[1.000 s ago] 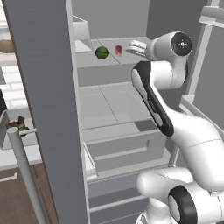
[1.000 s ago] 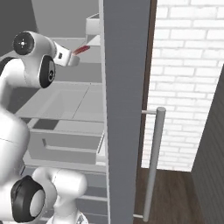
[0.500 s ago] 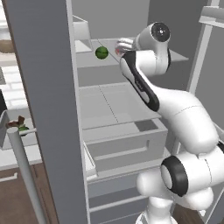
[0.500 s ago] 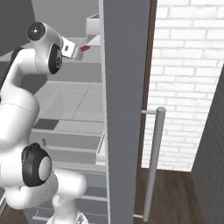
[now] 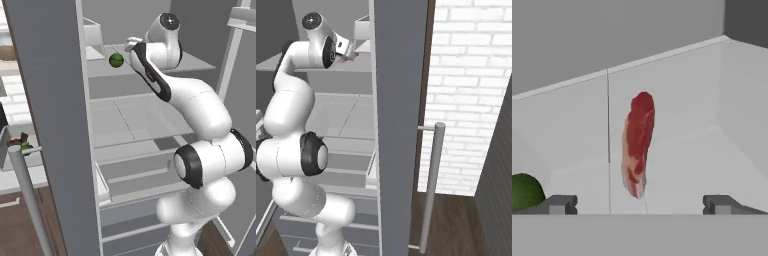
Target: Place one avocado and one steak in each tupperware on the nearby counter, to pack two identical lunches.
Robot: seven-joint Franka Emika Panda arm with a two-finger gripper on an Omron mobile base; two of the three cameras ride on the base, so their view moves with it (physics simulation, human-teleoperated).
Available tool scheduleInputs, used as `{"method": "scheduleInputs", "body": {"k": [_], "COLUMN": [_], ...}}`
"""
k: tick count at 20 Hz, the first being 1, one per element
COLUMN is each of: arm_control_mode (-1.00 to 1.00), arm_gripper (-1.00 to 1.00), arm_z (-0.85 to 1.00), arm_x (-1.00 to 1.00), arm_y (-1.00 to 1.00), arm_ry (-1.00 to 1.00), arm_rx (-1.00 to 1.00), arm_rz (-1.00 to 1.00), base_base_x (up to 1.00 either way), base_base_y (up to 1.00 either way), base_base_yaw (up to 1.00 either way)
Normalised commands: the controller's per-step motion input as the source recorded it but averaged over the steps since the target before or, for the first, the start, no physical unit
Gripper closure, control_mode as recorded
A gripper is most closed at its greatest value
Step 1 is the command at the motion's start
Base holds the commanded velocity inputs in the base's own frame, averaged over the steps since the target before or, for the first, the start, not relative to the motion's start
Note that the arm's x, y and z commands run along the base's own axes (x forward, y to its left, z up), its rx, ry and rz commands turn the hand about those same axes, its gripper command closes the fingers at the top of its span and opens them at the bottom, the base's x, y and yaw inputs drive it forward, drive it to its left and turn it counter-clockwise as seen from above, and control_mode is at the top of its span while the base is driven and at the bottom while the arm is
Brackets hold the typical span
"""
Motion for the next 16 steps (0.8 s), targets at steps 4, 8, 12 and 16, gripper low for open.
{"method": "scheduleInputs", "body": {"k": [4,8,12,16], "arm_control_mode": [-1.00,-1.00,-1.00,-1.00], "arm_gripper": [-1.00,-1.00,-1.00,-1.00], "arm_z": [-0.31,-0.37,-0.24,-0.02], "arm_x": [0.51,0.44,0.56,0.53], "arm_y": [0.00,0.01,0.05,0.15], "arm_ry": [0.02,0.06,0.08,0.08], "arm_rx": [-0.04,-0.05,-0.04,-0.03], "arm_rz": [0.00,0.00,0.00,0.00], "base_base_x": [0.00,0.00,0.00,0.00], "base_base_y": [0.00,0.00,0.00,0.00], "base_base_yaw": [0.00,0.00,0.00,0.00]}}
